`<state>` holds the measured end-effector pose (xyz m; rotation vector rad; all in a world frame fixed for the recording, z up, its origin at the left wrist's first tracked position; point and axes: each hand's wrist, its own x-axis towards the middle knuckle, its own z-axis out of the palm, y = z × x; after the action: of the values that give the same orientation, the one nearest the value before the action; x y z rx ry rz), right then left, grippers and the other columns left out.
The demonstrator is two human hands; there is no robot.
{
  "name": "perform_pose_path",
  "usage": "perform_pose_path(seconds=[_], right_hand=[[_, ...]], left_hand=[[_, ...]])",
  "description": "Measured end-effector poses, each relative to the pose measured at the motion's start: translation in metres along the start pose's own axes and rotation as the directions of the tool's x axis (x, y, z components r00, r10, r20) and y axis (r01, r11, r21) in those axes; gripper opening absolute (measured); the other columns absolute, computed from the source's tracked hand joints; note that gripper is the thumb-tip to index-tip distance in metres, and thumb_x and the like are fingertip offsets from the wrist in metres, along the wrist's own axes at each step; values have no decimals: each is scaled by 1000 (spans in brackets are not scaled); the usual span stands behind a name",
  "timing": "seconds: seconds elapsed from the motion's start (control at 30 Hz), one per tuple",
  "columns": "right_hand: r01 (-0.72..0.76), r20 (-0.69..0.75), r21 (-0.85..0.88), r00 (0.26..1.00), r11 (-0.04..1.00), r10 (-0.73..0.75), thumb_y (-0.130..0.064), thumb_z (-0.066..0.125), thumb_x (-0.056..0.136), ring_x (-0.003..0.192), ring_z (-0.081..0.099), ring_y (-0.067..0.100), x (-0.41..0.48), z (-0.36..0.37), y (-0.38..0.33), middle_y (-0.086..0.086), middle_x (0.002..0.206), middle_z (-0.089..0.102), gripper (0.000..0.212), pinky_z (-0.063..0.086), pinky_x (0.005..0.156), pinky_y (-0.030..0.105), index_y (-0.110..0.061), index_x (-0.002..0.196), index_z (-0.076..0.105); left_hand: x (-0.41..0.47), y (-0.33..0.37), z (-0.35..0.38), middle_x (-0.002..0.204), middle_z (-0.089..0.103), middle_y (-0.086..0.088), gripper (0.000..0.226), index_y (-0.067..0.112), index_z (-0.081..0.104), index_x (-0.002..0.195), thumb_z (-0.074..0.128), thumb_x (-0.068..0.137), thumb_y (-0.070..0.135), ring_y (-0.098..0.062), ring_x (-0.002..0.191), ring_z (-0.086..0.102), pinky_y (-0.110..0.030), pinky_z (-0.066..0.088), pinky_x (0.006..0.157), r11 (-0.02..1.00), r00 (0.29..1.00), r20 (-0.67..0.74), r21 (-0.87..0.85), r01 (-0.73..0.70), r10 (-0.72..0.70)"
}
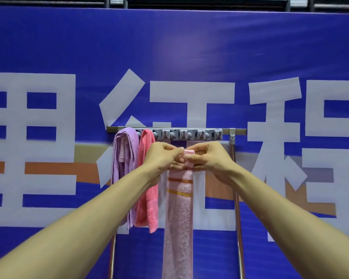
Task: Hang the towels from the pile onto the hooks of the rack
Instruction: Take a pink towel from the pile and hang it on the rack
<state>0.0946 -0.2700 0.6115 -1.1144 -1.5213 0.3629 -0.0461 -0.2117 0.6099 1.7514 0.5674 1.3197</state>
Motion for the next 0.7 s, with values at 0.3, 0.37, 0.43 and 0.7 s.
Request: perform_pose_path(seconds=[0.3,0.37,0.43,0.7], right_hand=[[9,-2,86,1000,996,-9,-1,68,83,75,70,15,6,-22,-3,9,86,72,16,57,64,23,1,99,69],[-3,-15,51,1000,999,4,-2,69,83,73,70,14,2,-24,1,8,83,72,17,58,64,23,2,99,70],[-10,-86,3,996,1000,10,-3,70,82,71,69,12,-3,-25,10,6,80,71,17,57,61,21,2,98,70],[-54,-177,-132,984,990,31,-13,70,85,82,69,17,-9,-35,23,3,89,71,17,59,68,28,-5,101,69]], left_hand=[[1,-26,-20,108,70,-9,48,8,65,110,67,80,44,-25,102,65,-39,52,89,998,989,133,38,58,-63],[-3,-26,-17,99,71,-12,36,1,65,109,64,88,31,-24,90,66,-34,55,80,999,979,201,26,37,-42],[-7,-29,-8,89,66,-9,29,-1,63,109,58,94,23,-18,77,62,-26,55,65,998,973,231,67,13,-28],[-3,-38,19,81,64,-2,17,9,67,101,60,93,23,-13,67,58,-27,52,61,998,984,177,59,15,-25]])
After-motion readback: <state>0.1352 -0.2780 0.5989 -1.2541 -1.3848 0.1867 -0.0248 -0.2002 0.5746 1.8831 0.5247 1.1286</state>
